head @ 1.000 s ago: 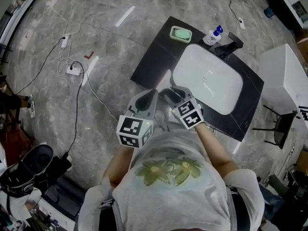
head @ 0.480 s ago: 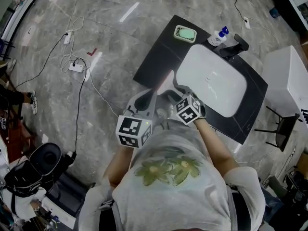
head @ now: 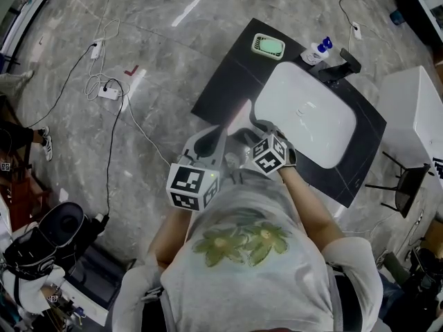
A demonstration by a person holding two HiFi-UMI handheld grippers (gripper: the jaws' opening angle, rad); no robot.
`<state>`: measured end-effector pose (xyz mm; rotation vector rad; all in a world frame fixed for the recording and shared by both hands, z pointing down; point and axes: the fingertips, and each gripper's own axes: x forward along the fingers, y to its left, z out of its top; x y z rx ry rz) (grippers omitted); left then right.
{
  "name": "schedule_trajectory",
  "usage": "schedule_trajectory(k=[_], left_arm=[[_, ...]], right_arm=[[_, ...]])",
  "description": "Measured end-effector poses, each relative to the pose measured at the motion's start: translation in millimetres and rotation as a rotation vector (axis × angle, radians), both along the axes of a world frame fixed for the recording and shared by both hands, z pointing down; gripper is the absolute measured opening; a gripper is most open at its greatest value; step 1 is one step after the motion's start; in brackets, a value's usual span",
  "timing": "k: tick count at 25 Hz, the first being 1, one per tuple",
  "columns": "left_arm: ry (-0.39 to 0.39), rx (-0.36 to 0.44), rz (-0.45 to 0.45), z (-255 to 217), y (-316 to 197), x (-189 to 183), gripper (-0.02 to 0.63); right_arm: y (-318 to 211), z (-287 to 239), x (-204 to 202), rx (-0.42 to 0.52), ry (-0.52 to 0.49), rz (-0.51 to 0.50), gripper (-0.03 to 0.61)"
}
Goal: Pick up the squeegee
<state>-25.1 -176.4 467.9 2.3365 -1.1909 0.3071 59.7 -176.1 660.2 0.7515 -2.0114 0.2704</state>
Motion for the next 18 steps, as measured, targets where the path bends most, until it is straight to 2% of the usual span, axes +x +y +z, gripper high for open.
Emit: schedule_trajectory(k=[18], left_arm=[[-0.009, -0.002, -0.024, 1, 0, -5, 0.009]], right_arm=[[-8, 17, 2, -0.012, 0.016, -0.001, 0.138]])
